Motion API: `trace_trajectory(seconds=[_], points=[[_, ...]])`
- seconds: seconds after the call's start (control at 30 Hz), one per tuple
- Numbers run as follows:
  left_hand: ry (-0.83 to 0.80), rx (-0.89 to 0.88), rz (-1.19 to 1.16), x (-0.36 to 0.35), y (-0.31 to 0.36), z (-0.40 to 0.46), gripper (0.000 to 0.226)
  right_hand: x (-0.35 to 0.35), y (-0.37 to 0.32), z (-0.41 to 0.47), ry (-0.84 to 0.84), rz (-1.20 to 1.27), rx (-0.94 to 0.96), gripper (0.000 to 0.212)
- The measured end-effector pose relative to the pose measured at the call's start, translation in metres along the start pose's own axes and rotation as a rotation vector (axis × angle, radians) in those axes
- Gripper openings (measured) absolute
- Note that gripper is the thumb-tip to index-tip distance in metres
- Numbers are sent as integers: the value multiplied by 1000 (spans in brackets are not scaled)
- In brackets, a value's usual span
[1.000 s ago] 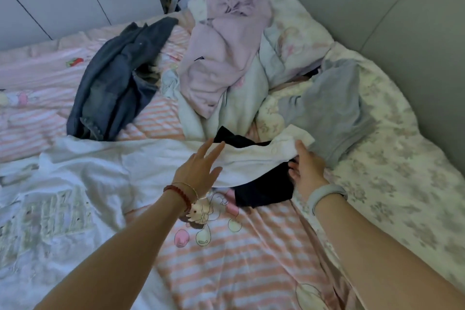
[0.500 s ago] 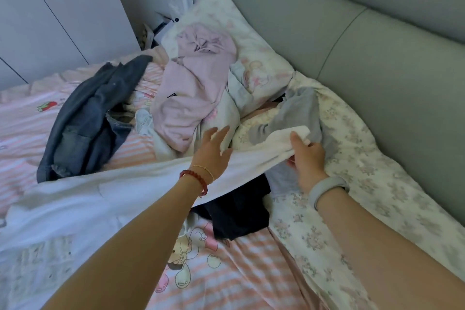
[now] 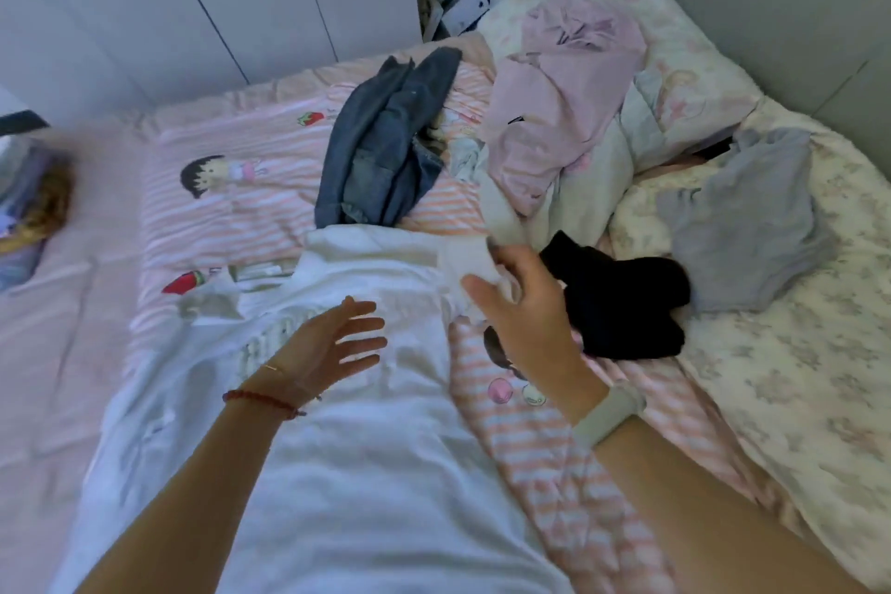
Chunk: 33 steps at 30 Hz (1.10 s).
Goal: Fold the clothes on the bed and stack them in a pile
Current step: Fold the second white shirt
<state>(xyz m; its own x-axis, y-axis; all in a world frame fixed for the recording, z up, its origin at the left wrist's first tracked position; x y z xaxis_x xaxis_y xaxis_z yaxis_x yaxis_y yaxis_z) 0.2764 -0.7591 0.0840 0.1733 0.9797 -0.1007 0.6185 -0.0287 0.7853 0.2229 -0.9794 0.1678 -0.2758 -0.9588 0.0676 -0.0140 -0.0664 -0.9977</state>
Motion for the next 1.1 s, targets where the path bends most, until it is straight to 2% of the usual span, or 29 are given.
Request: trace_trajectory(seconds=[0.07,0.13,0.17,0.2,0.23,0.27,0.33,0.4,0.47,0.53,0.63,0.67,0.7,0.77,0.8,0.87,0.93,1.03,1.1], points=[[-19,107,-166,55,-16,-26,44,-73,2,-40,-264,-35,-26,31],[32,203,-173,110,-39,-52,40,-141,18,-88,-598,-8,-147,31],[113,208,-177,138,-54,-61,36,-169,32,-113,-742,29,-238,29],[156,195,-64,162,-73,-69,41,-191,50,-135,-828,32,-312,25],[124,217,29,179,-95,-76,51,-207,68,-152,-842,-9,-359,19],[13,255,147,189,-117,-87,55,-217,85,-161,-793,-77,-379,14],[16,357,156,205,-156,-99,43,-220,122,-168,-584,-261,-423,9],[78,259,253,218,-182,-95,27,-215,157,-174,-349,-411,-540,15],[176,94,378,224,-188,-91,14,-214,180,-182,-223,-478,-655,27],[175,49,384,224,-191,-92,15,-222,187,-189,-155,-451,-728,31],[137,25,158,230,-194,-103,11,-245,180,-201,-29,-181,-817,11],[148,1,166,235,-193,-108,11,-253,177,-205,10,-108,-825,9],[189,-38,285,242,-191,-114,12,-259,173,-210,41,-96,-816,26],[372,-147,557,265,-190,-128,9,-267,164,-221,54,-278,-729,54],[497,-194,601,279,-190,-138,6,-268,160,-226,60,-443,-665,63],[755,-248,550,314,-197,-156,14,-270,149,-233,91,-744,-530,69],[881,-171,537,349,-216,-165,28,-284,141,-235,22,-920,-335,62],[902,177,605,401,-256,-165,50,-329,152,-238,-411,-1067,-115,52],[811,433,686,426,-284,-168,69,-356,165,-246,-658,-1167,-65,52]])
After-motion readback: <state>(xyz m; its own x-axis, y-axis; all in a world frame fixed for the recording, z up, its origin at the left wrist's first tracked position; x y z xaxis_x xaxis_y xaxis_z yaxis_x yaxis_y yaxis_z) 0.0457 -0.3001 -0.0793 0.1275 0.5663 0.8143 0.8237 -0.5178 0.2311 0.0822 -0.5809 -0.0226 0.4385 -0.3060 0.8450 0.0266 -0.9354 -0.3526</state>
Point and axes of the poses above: each hand's wrist, its own z-axis towards the middle knuckle, its own x-axis out of the back of the hand, y = z × x, the point moved 5 cm from there along z, towards the middle knuckle, and after that the axes turned 3 degrees about -x, right-handed, at the moved point
